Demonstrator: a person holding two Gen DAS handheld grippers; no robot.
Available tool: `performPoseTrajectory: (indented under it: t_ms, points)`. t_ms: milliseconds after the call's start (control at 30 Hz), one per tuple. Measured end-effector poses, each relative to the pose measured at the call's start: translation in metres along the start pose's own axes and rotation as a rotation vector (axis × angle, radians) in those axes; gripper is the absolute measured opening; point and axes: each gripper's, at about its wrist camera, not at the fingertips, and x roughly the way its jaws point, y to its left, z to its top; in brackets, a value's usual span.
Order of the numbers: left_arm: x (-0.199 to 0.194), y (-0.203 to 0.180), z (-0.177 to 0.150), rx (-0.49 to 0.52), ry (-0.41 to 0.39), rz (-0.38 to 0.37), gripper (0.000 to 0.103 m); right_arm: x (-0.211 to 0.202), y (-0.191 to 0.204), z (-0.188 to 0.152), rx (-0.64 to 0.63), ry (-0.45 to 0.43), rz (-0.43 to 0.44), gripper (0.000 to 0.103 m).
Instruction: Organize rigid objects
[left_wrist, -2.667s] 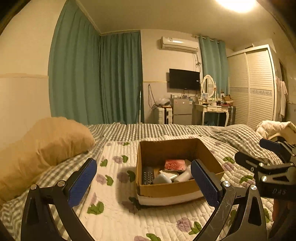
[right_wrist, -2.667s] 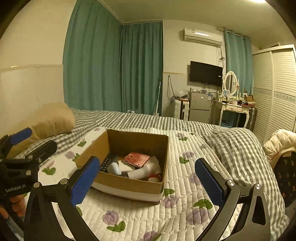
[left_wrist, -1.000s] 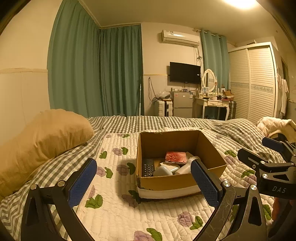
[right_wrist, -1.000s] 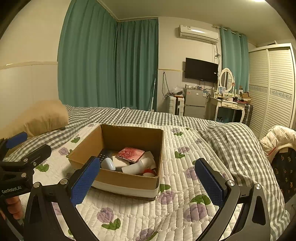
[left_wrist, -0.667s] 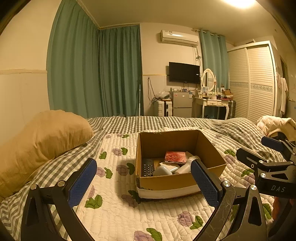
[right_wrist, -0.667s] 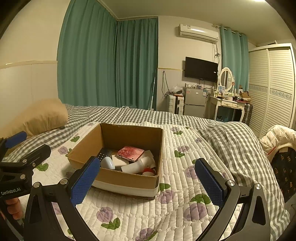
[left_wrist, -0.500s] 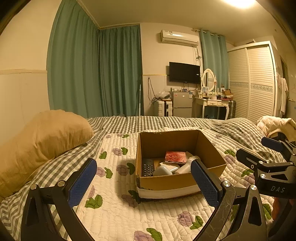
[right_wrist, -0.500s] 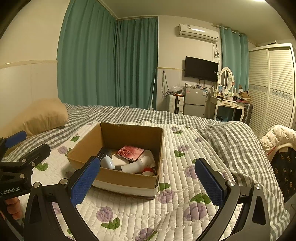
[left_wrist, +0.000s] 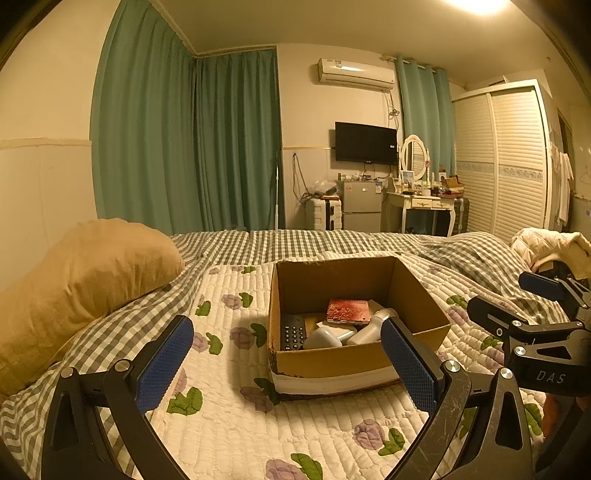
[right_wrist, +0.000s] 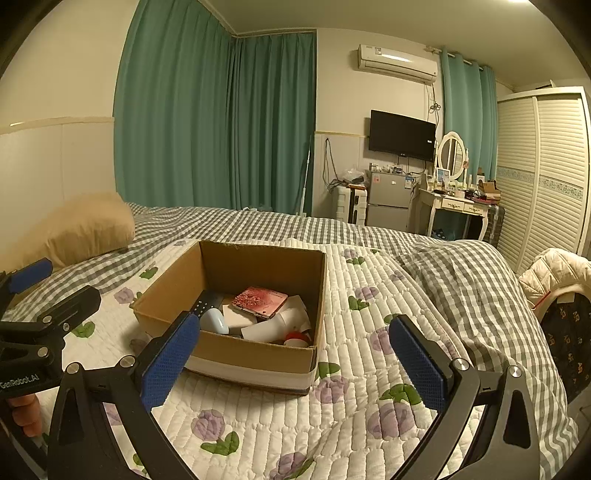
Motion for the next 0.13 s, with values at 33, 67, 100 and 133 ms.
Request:
performPoseTrajectory:
  t_ms: [33, 67, 100, 133]
  points:
    - [0.0001, -0.0001, 0.0003, 0.002, -0.002, 0.004, 0.103, 0.0005, 0.0009, 0.0008, 0.0, 0.0, 0.0, 0.103]
    - [0.0007, 0.0003, 0.0009, 0.002, -0.003, 0.006, 0.103, 0.0002, 0.0, -0.0001, 0.0, 0.001, 0.001, 0.103]
    - [0.0008, 0.0004, 0.0009, 0.001, -0.003, 0.005, 0.103, 0.0009, 0.0007, -0.0003, 0.0, 0.003, 0.0, 0.103]
    - [0.0011, 0.0007, 0.0013, -0.001, -0.003, 0.004, 0.103, 0.0009, 0.0006, -0.001, 0.001, 0.004, -0.001, 0.103]
